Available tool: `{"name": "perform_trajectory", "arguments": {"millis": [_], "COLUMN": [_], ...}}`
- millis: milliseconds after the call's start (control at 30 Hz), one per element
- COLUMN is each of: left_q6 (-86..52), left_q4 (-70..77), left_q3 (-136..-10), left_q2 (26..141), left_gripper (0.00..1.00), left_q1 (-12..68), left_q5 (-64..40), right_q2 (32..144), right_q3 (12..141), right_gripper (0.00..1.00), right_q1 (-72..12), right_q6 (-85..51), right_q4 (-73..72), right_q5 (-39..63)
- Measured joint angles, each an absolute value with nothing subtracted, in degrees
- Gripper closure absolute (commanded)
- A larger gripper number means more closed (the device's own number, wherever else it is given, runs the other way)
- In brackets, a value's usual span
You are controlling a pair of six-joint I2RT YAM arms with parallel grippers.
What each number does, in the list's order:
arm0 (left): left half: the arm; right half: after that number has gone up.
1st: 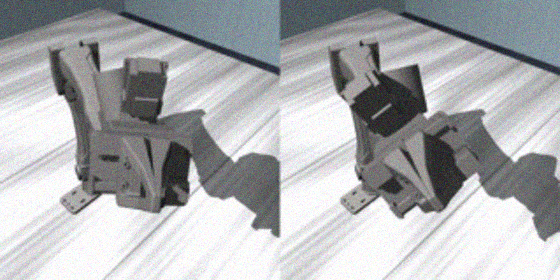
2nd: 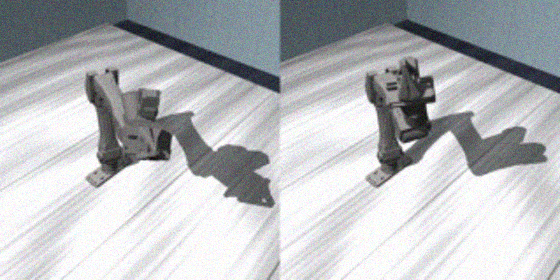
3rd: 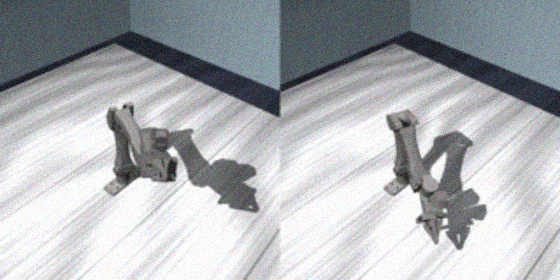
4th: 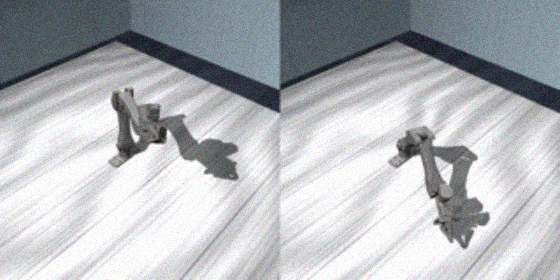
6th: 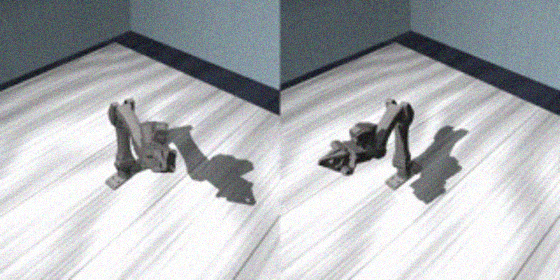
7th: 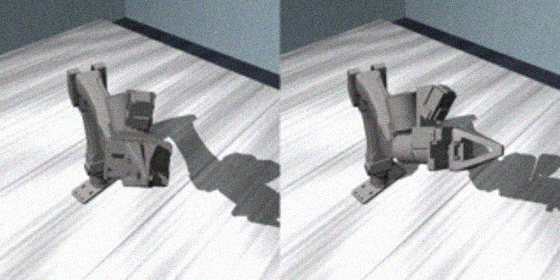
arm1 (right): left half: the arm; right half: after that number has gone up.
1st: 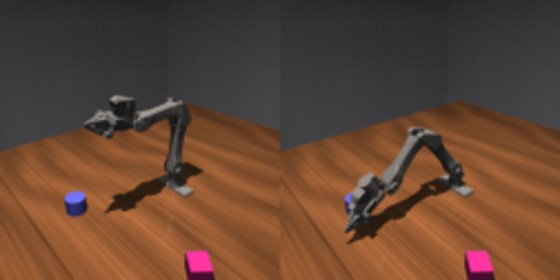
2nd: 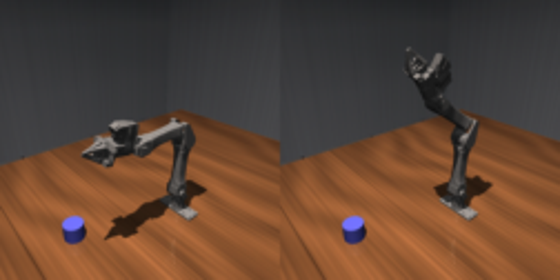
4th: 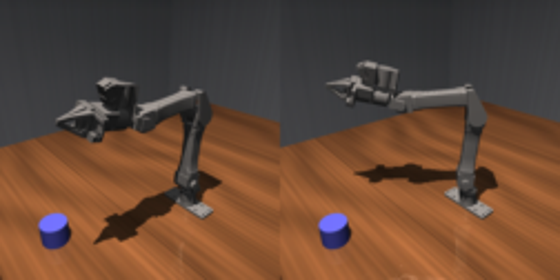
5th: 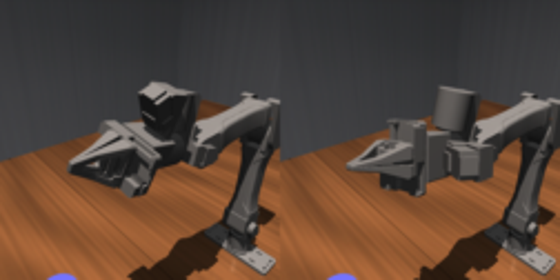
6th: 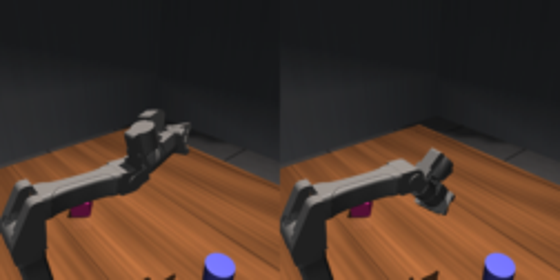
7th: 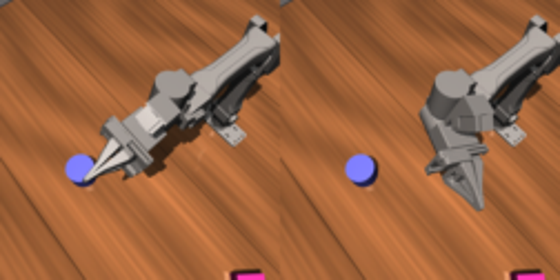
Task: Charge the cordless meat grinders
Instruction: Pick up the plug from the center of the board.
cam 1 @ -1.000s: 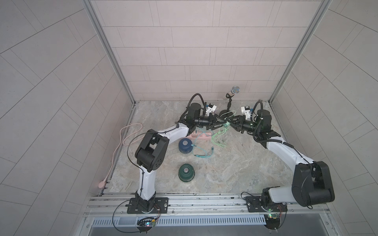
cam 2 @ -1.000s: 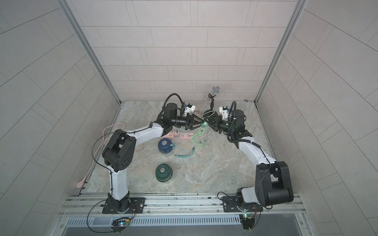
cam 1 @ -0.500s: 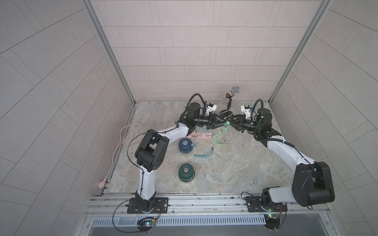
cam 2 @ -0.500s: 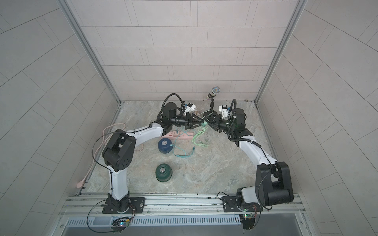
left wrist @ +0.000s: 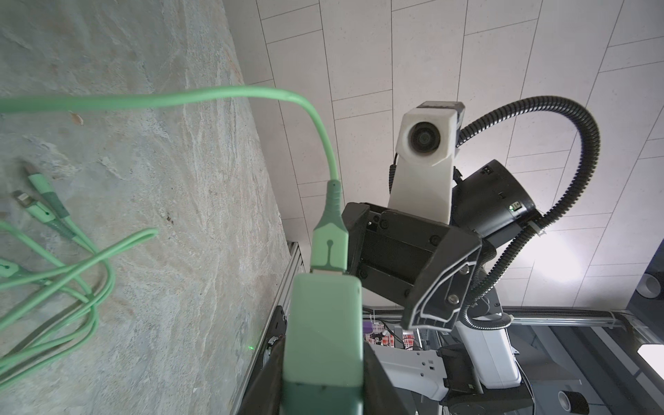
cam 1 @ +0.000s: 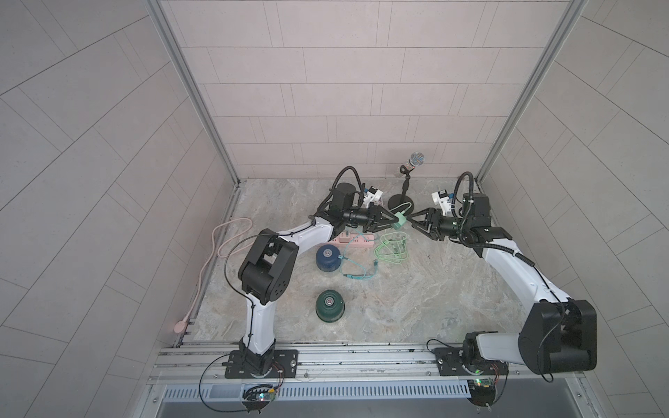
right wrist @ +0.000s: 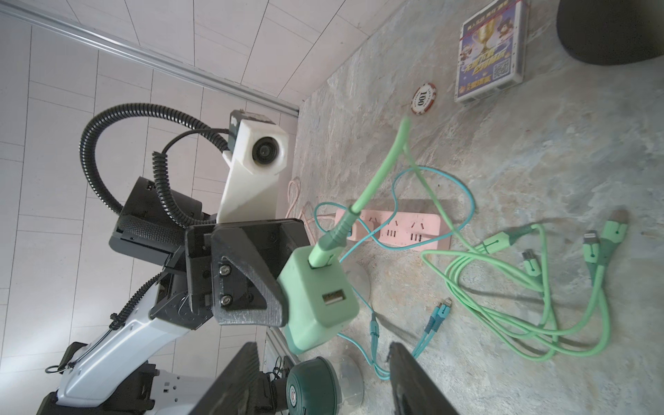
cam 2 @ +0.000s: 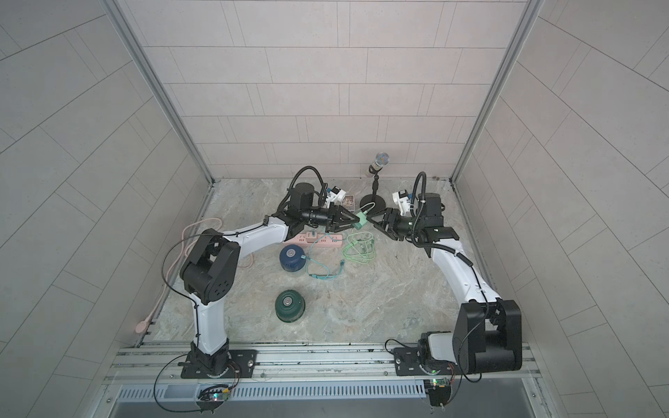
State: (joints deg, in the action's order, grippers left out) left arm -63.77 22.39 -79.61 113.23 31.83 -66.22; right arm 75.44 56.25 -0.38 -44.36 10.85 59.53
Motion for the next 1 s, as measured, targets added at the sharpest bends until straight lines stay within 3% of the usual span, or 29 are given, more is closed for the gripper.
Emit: {"name": "perform_trajectory", "arguments": {"millis": [167, 500, 733, 1000], "left_q6": [-67.2, -89.7, -84.3, -75.5], "left_q4": [27.0, 54.7, 47.7, 37.7], "left_q3": [-79.7, -79.6, -79.4, -79.0], "left_q2": [113.3, 117.0, 115.5, 112.6], "left_gripper": [0.78, 0.78, 0.78, 0.78], "left_q1": [31.7, 31.2, 31.1, 31.1], "left_q5": [-68.0, -72.7, -72.8, -72.4], "right_q2": [76.6, 77.9, 78.8, 80.6], "right_q3": [56.2, 56.2, 55.9, 53.9], "right_gripper": [0.42, 0.49, 0.52, 0.65], "right_q1": [-2.2, -3.0, -2.9, -2.8], "right_q6": [-45.3, -50.4, -53.9, -62.7], "right_q4": [8.6, -2.2, -6.0, -16.2], "right_q5": [61.5, 68.4, 70.5, 72.1]}}
